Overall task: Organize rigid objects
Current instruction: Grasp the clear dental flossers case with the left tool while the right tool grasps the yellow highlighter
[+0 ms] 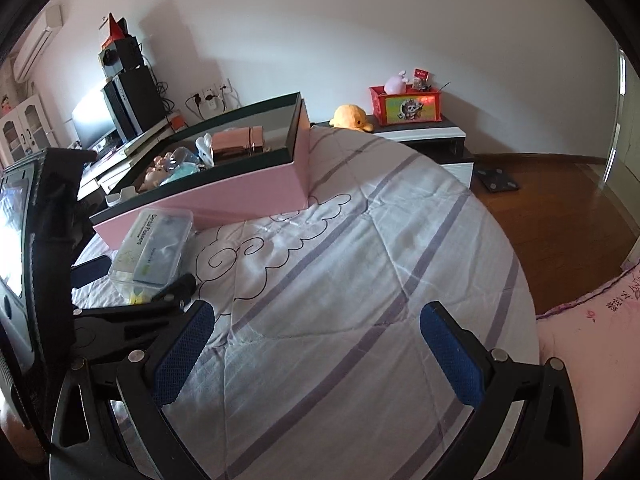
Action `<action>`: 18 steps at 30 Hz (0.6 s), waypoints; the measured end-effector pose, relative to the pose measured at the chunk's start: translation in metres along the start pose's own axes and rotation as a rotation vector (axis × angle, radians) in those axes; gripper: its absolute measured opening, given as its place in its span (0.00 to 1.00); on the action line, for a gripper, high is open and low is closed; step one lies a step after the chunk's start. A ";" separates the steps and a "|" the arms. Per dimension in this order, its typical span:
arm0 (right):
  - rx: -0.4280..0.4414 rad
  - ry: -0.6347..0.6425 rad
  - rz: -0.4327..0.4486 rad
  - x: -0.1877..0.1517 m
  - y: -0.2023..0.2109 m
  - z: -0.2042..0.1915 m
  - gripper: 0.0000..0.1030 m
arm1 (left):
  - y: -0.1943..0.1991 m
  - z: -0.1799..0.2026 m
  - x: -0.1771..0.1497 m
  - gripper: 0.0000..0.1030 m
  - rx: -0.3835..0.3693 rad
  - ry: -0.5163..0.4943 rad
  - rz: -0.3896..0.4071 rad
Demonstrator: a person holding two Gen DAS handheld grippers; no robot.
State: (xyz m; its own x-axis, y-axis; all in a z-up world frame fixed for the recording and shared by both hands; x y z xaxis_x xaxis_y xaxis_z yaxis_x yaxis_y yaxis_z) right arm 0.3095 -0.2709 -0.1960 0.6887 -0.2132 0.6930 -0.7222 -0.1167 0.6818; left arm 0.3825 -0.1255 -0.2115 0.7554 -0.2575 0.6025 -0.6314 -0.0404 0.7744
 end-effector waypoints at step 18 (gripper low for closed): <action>-0.017 0.125 -0.018 0.003 -0.010 -0.071 1.00 | 0.059 -0.090 -0.048 0.61 -0.155 0.176 0.107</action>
State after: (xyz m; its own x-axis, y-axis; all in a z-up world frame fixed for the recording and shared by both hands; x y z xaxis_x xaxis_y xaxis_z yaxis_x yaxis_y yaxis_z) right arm 0.3233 -0.2016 -0.1837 0.7052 -0.0882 0.7035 -0.7090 -0.1026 0.6977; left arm 0.3248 -0.0286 -0.1773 0.7132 -0.0796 0.6965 -0.6853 0.1301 0.7166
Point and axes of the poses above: each gripper's, at about its wrist camera, not at the fingertips, and y roughly against the way its jaws point, z to its right, x to its top, the point moved 7 cm from there along -y, roughly the way its jaws point, and after that the axes turned 3 degrees about -y, right-handed, at the moved point
